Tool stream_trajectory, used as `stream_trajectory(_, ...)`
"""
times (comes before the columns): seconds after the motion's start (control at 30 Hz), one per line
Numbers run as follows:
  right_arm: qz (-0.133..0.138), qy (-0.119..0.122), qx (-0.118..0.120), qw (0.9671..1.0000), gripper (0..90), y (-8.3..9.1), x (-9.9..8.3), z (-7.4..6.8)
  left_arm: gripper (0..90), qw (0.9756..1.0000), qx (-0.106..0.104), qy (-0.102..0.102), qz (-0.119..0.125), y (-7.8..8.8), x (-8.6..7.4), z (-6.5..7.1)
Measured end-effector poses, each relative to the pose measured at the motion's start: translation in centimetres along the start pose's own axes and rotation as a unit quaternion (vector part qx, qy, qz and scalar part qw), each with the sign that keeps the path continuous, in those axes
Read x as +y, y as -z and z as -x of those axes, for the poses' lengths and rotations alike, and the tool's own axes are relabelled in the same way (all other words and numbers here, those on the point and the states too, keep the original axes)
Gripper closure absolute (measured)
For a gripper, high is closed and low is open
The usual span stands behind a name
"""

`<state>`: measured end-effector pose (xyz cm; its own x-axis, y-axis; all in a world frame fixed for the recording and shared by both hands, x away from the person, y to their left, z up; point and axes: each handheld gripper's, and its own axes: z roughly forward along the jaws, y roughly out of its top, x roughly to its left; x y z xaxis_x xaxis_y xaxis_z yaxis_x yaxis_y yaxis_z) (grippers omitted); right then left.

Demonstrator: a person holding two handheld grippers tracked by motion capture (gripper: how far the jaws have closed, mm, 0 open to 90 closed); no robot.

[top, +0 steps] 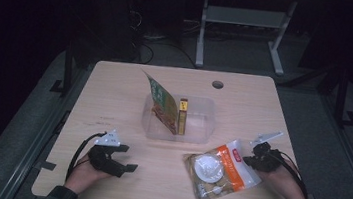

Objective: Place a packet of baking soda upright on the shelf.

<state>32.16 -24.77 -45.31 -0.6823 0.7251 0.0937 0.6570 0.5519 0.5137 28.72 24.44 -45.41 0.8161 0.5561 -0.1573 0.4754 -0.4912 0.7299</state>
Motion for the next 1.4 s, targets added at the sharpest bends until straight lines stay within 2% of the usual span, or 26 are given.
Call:
stream_trajectory(0.23, -0.003, 0.025, 0.021, 0.9995, 90.0, -0.5, 1.0, -2.0, 17.5, 1.0, 0.001, -0.001, 0.0, 0.0, 0.1, 0.2)
stream_trajectory(0.27, -0.005, 0.033, 0.03, 0.999, 90.0, -0.7, 1.4, -2.8, 17.5, 1.0, 0.002, -0.004, -0.001, -0.1, 0.1, 0.3)
stream_trajectory(0.33, -0.008, 0.041, 0.037, 0.9984, 90.0, -0.9, 1.7, -3.6, 17.5, 1.0, 0.001, -0.008, -0.002, -0.1, 0.1, 0.4)
stream_trajectory(0.5, -0.005, 0.069, 0.051, 0.9963, 90.0, -1.6, 3.0, -5.8, 17.5, 0.9999, -0.005, -0.012, 0.0, -0.1, 0.4, 0.9)
stream_trajectory(0.7, 0.004, 0.105, 0.066, 0.9922, 90.0, -2.7, 5.0, -8.1, 17.5, 0.9997, -0.018, -0.017, 0.005, -0.4, 0.8, 1.6)
stream_trajectory(0.87, 0.006, 0.128, 0.078, 0.9887, 90.0, -3.6, 5.8, -9.0, 17.5, 0.9994, -0.028, -0.022, 0.006, -0.6, 1.1, 2.2)
stream_trajectory(1.0, 0.012, 0.14, 0.079, 0.9869, 90.0, -3.9, 6.1, -9.2, 17.8, 0.999, -0.041, -0.014, 0.005, -1.1, 1.5, 2.6)
stream_trajectory(1.1, 0.019, 0.124, 0.072, 0.9895, 90.0, -3.5, 5.8, -8.8, 19.0, 0.9987, -0.05, -0.013, 0.007, -1.4, 1.7, 2.9)
stream_trajectory(1.13, 0.022, 0.109, 0.074, 0.991, 90.0, -3.2, 5.7, -8.6, 19.3, 0.9983, -0.057, -0.012, 0.011, -1.8, 2.1, 3.3)
stream_trajectory(1.17, 0.027, 0.105, 0.073, 0.9914, 87.5, -3.0, 5.6, -8.4, 19.6, 0.998, -0.06, -0.015, 0.01, -2.0, 2.3, 3.5)
stream_trajectory(1.2, 0.034, 0.099, 0.066, 0.9924, 80.8, -2.8, 5.5, -8.1, 19.9, 0.9978, -0.063, -0.014, 0.011, -2.3, 2.5, 3.7)
stream_trajectory(1.23, 0.04, 0.089, 0.061, 0.9933, 79.6, -2.6, 5.4, -7.9, 20.1, 0.9976, -0.067, -0.014, 0.011, -2.5, 2.7, 3.9)
stream_trajectory(1.27, 0.04, 0.089, 0.061, 0.9933, 79.6, -2.6, 5.4, -7.9, 20.9, 0.9976, -0.067, -0.014, 0.011, -2.5, 2.7, 3.9)
stream_trajectory(1.3, 0.046, 0.082, 0.06, 0.9938, 76.1, -2.4, 5.3, -7.6, 20.9, 0.9972, -0.072, -0.016, 0.011, -2.9, 2.9, 4.1)
stream_trajectory(1.33, 0.061, 0.068, 0.05, 0.9946, 68.1, -1.8, 5.0, -7.1, 21.7, 0.9969, -0.076, -0.018, 0.008, -3.4, 3.1, 4.4)
stream_trajectory(1.4, 0.072, 0.056, 0.041, 0.995, 59.9, -1.4, 4.7, -6.8, 22.3, 0.9966, -0.08, -0.021, 0.002, -4.1, 3.3, 4.7)
